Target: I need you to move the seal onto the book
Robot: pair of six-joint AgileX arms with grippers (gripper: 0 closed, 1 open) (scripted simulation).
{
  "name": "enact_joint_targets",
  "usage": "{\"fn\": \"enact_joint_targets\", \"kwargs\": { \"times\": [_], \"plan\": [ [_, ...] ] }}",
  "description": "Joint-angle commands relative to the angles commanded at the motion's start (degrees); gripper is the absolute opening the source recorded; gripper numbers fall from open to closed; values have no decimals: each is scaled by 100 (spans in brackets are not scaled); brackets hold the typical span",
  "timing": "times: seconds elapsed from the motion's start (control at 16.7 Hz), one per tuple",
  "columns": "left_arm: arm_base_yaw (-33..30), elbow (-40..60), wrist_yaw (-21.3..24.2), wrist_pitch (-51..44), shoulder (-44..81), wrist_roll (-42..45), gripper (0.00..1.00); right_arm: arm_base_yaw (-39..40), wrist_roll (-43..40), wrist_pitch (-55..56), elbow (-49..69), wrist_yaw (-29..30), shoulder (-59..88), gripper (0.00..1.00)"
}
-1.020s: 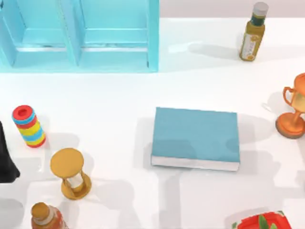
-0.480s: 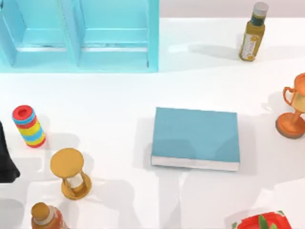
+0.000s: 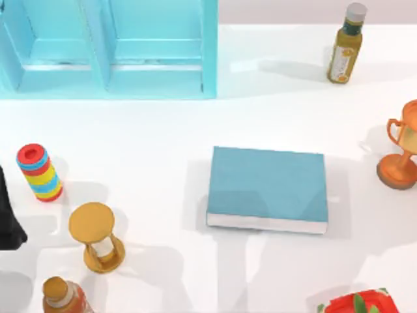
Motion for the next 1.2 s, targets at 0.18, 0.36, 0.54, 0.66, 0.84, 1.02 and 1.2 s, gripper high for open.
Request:
{"fn": "enact_joint_targets", "kwargs": {
  "times": [0.18,0.36,0.54,0.66,0.84,1.02,1.2],
  "plan": [
    [0,0,0,0,0,0,100,2,3,717,-534,1,157,100],
    [0,0,0,0,0,0,100,1,5,1553,-1117,2,344,100],
    [0,0,0,0,0,0,100,-2,3,1890,-1412,3,453,100],
    [0,0,0,0,0,0,100,-2,3,1894,-1416,3,455,100],
    [0,0,0,0,0,0,100,-2,3,1894,-1416,3,455,85],
    [0,0,0,0,0,0,100,-2,3,1894,-1416,3,455,62],
    [0,0,0,0,0,0,100,-2,3,1894,-1416,3,455,40]
  ]
}}
